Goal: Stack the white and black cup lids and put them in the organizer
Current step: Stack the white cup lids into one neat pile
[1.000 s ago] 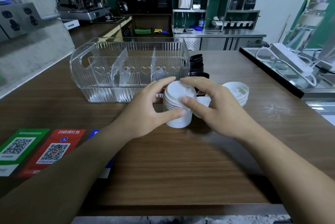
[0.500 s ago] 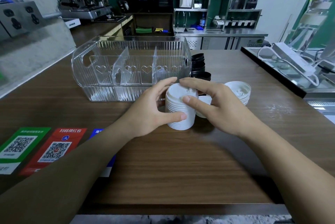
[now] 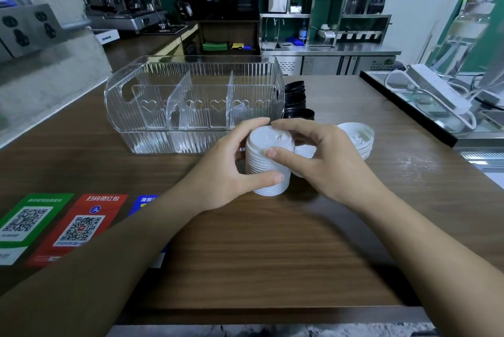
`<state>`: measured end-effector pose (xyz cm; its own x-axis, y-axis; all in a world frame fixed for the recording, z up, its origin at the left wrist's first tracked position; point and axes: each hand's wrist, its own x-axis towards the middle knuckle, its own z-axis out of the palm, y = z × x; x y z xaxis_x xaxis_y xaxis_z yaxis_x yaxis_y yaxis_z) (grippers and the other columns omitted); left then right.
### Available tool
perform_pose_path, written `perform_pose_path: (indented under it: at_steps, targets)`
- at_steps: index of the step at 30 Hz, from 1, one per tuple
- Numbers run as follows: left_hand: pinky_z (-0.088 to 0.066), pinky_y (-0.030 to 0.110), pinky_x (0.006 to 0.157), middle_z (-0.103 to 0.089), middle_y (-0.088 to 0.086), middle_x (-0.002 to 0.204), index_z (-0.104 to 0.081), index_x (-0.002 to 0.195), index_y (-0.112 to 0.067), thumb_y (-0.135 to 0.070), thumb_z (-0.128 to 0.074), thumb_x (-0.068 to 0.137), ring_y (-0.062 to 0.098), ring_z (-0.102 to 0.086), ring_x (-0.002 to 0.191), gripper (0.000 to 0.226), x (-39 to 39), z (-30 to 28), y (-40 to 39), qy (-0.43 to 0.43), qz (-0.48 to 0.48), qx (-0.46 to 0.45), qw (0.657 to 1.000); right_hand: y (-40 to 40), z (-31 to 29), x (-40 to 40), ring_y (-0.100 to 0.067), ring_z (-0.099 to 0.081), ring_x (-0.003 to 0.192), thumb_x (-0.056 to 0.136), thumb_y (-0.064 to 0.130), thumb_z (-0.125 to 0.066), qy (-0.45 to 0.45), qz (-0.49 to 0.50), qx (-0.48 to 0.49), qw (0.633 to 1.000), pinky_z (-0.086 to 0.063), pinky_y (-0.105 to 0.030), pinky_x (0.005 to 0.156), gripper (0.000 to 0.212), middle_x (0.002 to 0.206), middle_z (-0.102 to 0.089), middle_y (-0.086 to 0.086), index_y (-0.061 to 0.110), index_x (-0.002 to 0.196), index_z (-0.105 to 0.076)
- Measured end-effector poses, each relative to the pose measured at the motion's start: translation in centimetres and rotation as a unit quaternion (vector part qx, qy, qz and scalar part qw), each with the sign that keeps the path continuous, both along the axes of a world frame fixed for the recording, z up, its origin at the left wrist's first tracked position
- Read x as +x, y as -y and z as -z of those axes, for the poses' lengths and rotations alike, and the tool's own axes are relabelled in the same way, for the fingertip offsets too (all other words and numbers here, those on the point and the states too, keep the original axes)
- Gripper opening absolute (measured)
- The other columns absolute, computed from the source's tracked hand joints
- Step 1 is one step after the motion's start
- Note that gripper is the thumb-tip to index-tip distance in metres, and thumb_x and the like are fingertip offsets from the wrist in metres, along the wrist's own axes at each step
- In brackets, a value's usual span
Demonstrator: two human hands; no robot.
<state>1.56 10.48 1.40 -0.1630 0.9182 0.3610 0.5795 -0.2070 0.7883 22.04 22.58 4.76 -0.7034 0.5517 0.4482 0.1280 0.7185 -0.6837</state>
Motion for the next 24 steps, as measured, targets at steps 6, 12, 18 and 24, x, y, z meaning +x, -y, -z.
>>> perform_pose_path:
  at_steps: [6,12,18,24]
  targets:
    - [-0.048,0.052,0.129,-0.068,-0.017,0.155,-0.054,0.165,-0.033,-0.039,-0.092,0.098,0.011,-0.061,0.151,0.078,-0.3,-0.3,0.1,-0.007,0.002,0.019,1.0,-1.0,-0.9,1.0,0.009,-0.069,0.111,0.102,0.045,-0.075,0.008,0.029,0.047,0.998,-0.048,-0.01,0.098,0.038,0.12,-0.079,0.02,0.021,0.132,-0.077]
    - [-0.05,0.049,0.127,-0.071,-0.016,0.149,-0.058,0.159,-0.032,-0.031,-0.094,0.096,0.013,-0.064,0.147,0.072,-1.0,-0.3,0.1,-0.006,-0.011,0.021,1.0,-3.6,-0.6,2.3,-0.003,-0.065,0.084,0.097,0.025,-0.076,0.121,0.081,0.152,0.978,-0.051,-0.026,0.088,0.009,0.09,-0.074,0.019,0.03,0.096,-0.082]
    - [-0.052,0.053,0.124,-0.071,-0.013,0.148,-0.059,0.155,-0.036,-0.043,-0.09,0.092,0.019,-0.064,0.145,0.071,-1.2,-0.3,0.1,-0.011,-0.015,0.027,0.999,-3.6,0.5,1.8,-0.017,-0.057,0.079,0.088,0.054,-0.077,0.202,0.047,0.194,0.959,-0.044,-0.044,0.086,0.032,0.076,-0.065,0.006,0.026,0.074,-0.069]
    - [-0.051,0.054,0.124,-0.071,-0.013,0.148,-0.059,0.156,-0.035,-0.044,-0.089,0.092,0.019,-0.064,0.146,0.071,-1.2,-0.3,0.1,-0.018,-0.016,0.027,0.999,-3.5,0.6,1.6,-0.009,-0.057,0.077,0.089,0.025,-0.086,0.178,0.055,0.16,0.969,-0.041,-0.041,0.088,0.024,0.074,-0.066,0.014,0.025,0.069,-0.073]
